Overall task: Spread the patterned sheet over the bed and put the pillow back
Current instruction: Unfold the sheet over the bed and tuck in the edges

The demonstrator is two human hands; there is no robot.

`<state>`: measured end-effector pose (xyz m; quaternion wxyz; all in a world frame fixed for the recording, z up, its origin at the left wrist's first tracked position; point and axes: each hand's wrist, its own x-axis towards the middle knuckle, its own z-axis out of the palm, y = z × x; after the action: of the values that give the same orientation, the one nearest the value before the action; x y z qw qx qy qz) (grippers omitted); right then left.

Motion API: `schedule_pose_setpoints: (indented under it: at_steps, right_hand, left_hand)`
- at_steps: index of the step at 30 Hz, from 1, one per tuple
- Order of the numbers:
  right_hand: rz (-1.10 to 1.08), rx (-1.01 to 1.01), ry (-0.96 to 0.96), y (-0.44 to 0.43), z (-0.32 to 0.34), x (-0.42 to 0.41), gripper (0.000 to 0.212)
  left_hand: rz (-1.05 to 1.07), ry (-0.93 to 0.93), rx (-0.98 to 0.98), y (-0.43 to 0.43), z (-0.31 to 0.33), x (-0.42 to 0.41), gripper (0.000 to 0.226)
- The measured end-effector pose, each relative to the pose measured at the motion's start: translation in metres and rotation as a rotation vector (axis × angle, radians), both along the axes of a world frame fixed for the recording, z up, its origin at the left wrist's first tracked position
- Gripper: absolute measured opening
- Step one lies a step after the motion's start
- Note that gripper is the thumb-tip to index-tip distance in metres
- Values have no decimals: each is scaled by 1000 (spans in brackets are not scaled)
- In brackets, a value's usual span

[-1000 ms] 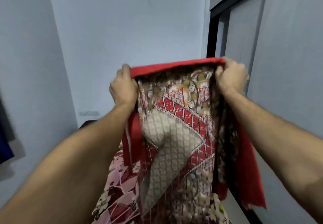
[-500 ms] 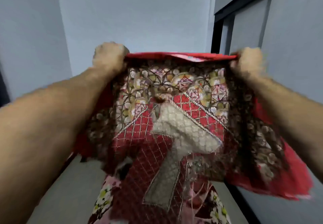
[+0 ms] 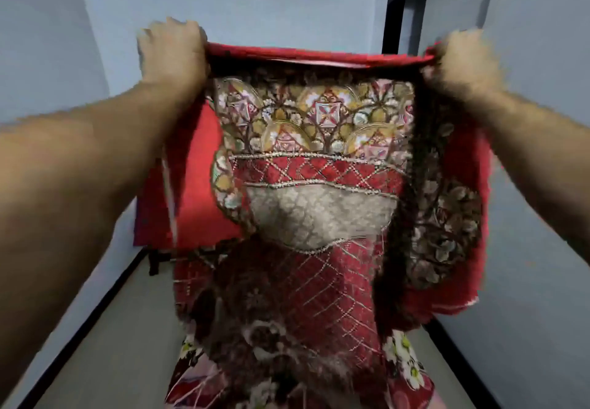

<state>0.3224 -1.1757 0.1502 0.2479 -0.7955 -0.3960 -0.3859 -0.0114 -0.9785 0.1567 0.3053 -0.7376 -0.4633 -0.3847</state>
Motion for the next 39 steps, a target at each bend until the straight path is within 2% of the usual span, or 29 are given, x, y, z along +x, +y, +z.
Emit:
schedule_pose_setpoints:
  at_steps: [2, 4, 5, 6, 8, 10, 13, 15, 16, 18, 19, 20, 23, 26, 28, 30, 32, 35, 37, 39]
  right_hand:
    - [18, 32, -31, -1, 1, -5, 35]
    - [49, 108, -18, 3, -2, -7, 35]
    - [46, 81, 8, 6, -3, -8, 32]
    - [24, 35, 35, 10, -6, -6, 28]
    - [8, -29, 84, 14, -11, 0, 23]
    - [85, -231, 162, 19, -21, 4, 30]
    - [145, -789, 252, 29, -63, 6, 45]
    - [120, -1009, 389, 37, -102, 7, 37]
    - [131, -1069, 465, 41, -120, 12, 30]
    - [134, -1134, 574, 49, -155, 16, 14]
    - [124, -1154, 593, 53, -169, 16, 8]
    - [115, -1164, 615, 58, -181, 18, 14]
    - [88, -1073, 660, 70, -207, 21, 24]
    - [10, -924, 526, 76, -231, 12, 23]
    - [-66, -861, 427, 77, -248, -1, 29]
    - [-134, -848, 417, 79, -267, -9, 33]
    - [-169, -895, 541, 80, -288, -11, 29]
    - [-161, -1062, 880, 84, -321, -7, 17]
    - [-128, -1112, 1156, 89, -343, 3, 20]
    - [-132, -972, 1495, 93, -364, 13, 27]
  left_hand:
    - [3, 13, -2, 2, 1, 1, 25]
    - [-19, -79, 33, 9, -1, 3, 25]
    - [-1, -107, 25, 14, -3, 6, 26]
    - [39, -69, -22, 18, -7, 7, 28]
    - [55, 127, -142, 23, -13, 7, 34]
    - [12, 258, -298, 26, -18, 3, 37]
    - [30, 523, -733, 49, -47, -1, 36]
    - [129, 625, -950, 72, -86, -2, 53]
    - [156, 599, -1048, 82, -108, -2, 56]
    - [207, 666, -1151, 95, -151, 2, 57]
    - [222, 730, -1158, 100, -170, 4, 67]
    - [257, 785, -1140, 92, -180, 7, 73]
    - [289, 729, -1054, 61, -200, 16, 43]
    - [306, 691, -910, 50, -235, 36, 45]
    - [368, 728, -882, 39, -251, 50, 46]
    - [450, 766, -887, 45, -277, 63, 43]
    - [535, 857, -901, 45, -296, 69, 41]
    - [582, 907, -941, 43, -314, 74, 37]
    - [521, 841, -1057, 45, -329, 74, 40]
    - [388, 496, -1242, 57, -354, 70, 48]
